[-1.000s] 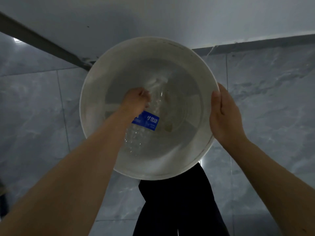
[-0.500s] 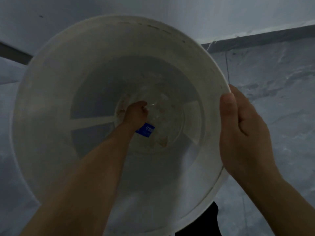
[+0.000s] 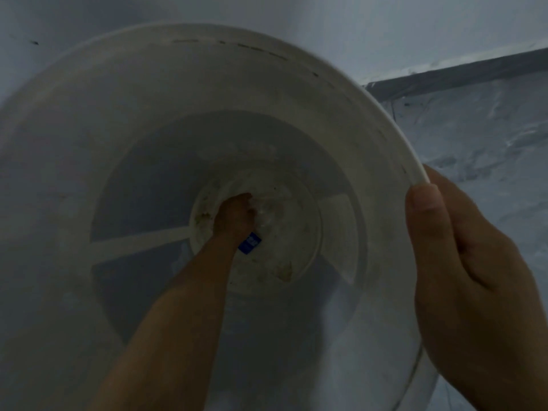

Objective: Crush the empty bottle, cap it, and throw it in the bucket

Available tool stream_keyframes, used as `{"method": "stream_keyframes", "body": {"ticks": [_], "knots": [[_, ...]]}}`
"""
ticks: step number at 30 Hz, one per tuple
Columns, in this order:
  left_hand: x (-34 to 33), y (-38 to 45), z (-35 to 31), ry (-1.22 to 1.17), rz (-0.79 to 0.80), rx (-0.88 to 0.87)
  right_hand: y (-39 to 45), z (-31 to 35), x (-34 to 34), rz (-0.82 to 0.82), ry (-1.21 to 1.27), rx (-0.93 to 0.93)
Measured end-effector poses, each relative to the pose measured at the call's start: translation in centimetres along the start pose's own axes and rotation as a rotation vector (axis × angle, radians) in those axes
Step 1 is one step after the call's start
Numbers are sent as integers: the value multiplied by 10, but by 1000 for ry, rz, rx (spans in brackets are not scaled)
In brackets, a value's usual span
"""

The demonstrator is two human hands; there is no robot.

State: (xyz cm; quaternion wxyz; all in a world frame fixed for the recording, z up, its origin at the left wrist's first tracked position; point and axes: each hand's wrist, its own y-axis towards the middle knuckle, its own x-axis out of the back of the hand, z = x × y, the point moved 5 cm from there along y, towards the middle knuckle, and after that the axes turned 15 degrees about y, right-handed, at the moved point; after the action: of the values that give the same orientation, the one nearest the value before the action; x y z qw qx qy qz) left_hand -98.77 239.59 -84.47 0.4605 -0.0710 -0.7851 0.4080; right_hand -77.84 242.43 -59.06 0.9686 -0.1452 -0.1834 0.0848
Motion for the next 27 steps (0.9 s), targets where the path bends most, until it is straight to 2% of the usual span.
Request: {"method": "stream_keyframes", "body": {"ticks": [3,7,12,23,27], "knots": [[2,-4,6,15,-22,21,0,-1,1,-6,-9,-2],[14,-20,10,-35,-135,68,-2,1,0,-18,-22,12],[29,-57,6,-18,-64,25,-3,0,-2,4,24,-25],[98,-189,-18,-23,-54,17,2,10,0,160,-37,-108],[129,-226,-21,-39,-61,34,0,22,2,223,6,-251]]}}
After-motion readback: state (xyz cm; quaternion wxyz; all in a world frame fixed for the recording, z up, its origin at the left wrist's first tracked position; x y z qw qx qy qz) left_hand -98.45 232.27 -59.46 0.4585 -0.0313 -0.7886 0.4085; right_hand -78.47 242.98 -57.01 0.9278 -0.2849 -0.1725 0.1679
